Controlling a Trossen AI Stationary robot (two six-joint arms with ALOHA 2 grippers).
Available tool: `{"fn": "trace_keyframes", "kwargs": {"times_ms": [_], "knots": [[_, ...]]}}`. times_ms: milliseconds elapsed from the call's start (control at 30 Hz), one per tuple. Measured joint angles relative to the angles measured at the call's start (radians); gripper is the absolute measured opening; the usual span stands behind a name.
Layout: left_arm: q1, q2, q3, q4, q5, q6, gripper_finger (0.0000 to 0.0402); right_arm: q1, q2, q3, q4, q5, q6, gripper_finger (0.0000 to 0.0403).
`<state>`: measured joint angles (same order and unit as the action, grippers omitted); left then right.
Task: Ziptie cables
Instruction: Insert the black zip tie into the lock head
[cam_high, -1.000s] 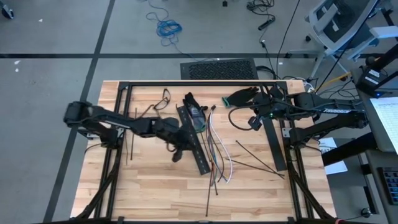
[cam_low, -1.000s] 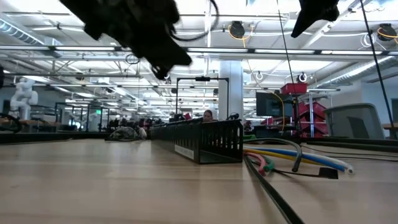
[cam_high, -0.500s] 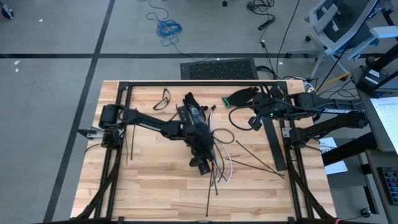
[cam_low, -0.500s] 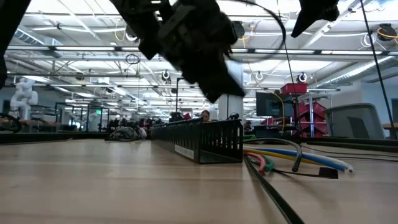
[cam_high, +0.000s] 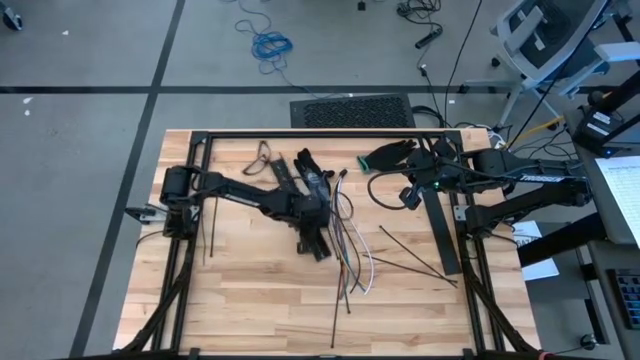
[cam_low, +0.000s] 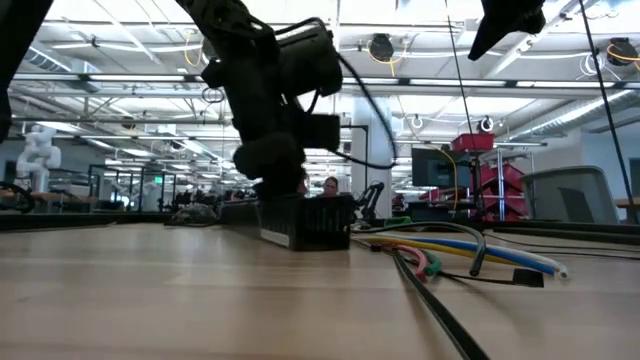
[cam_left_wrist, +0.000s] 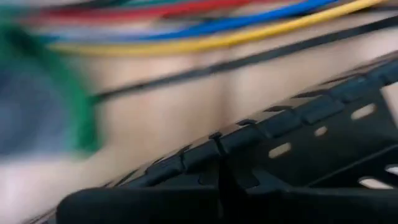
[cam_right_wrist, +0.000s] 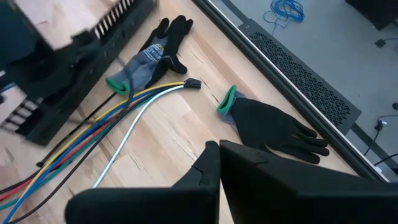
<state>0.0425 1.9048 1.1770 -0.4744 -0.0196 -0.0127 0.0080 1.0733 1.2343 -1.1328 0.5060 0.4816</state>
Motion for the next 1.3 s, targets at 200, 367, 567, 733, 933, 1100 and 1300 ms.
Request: {"fn": "trace_keyframes", "kwargs": {"times_ms": [200,367,567,733,933,1100,1300], "knots": [[0.063,-0.001,0.001,-0.155,-0.136,-0.161,0.0000,0.000,0.000,0.000,0.000,0.000,0.000,0.0000],[0.092,-0.009,-0.003,-0.207,-0.244,-0.212,0.0000,0.000,0.000,0.000,0.000,0.000,0.002,0.0000],[0.112,-0.038,0.013,-0.122,-0.425,-0.106,0.0000,0.000,0.000,0.000,0.000,0.016,0.000,0.0000],[0.117,-0.095,0.060,-0.103,-0.522,-0.049,0.0000,0.000,0.000,0.000,0.000,0.019,0.002,0.0000],[0.094,-0.206,0.090,-0.108,-0.461,-0.032,0.0000,0.000,0.000,0.000,0.000,0.008,0.003,0.0000],[0.068,-0.328,0.092,-0.008,-0.149,0.150,0.0000,0.002,-0.004,0.000,-0.008,-0.358,-0.051,0.0000],[0.094,-0.432,0.094,0.052,-0.068,0.203,0.0000,0.165,0.007,-0.169,0.040,-0.638,0.105,0.0000]]}}
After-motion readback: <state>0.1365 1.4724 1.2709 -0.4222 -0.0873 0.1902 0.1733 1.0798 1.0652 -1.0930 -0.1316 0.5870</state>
